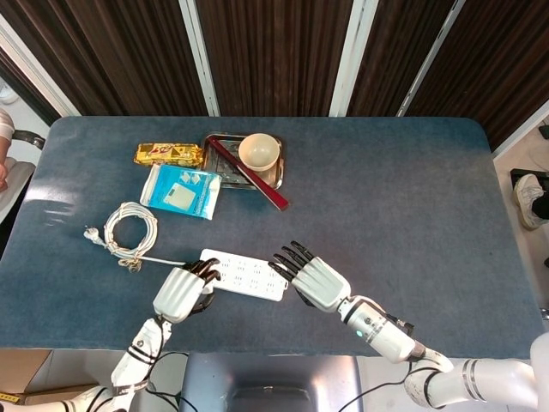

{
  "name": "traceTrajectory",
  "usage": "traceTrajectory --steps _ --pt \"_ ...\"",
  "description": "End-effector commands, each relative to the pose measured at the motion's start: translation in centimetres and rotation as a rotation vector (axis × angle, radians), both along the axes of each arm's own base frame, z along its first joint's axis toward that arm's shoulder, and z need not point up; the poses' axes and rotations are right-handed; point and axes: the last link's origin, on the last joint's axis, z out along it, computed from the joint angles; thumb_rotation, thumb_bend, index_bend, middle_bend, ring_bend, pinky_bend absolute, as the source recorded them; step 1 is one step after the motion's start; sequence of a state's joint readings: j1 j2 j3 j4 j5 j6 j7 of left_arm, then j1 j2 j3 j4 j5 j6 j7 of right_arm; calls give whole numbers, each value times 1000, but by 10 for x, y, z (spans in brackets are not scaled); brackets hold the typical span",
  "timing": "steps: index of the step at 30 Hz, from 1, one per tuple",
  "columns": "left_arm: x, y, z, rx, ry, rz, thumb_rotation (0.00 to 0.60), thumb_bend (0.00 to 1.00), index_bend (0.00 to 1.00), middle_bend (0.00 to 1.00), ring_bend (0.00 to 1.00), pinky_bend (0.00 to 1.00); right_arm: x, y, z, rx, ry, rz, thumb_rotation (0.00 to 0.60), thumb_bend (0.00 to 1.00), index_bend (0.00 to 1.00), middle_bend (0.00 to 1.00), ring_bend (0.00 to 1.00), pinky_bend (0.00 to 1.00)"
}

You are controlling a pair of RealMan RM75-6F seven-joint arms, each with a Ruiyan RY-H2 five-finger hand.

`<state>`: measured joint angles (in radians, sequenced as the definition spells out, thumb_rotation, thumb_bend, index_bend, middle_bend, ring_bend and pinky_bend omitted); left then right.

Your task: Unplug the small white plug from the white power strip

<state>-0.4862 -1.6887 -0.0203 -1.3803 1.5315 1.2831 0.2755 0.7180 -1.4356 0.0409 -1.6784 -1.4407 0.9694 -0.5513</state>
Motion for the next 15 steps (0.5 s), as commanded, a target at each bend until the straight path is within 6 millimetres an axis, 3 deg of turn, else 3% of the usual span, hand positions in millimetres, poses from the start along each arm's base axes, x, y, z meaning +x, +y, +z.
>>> traceTrajectory --steps 1,5,10,15 --pt "-25 -2 -2 -21 40 61 600 628 409 443 377 426 -2 4 17 -24 -22 7 600 864 128 183 0 0" --pt "-49 0 -5 -18 72 100 600 521 315 337 300 344 -7 9 34 -46 -31 8 600 864 115 175 0 0" --pt "-65 6 0 -21 72 143 600 456 32 57 71 225 -13 11 47 -66 -21 -1 600 851 102 169 0 0" --pt "-75 3 18 -9 100 142 600 411 0 0 0 143 -19 15 62 -90 -30 -13 600 826 73 159 0 0"
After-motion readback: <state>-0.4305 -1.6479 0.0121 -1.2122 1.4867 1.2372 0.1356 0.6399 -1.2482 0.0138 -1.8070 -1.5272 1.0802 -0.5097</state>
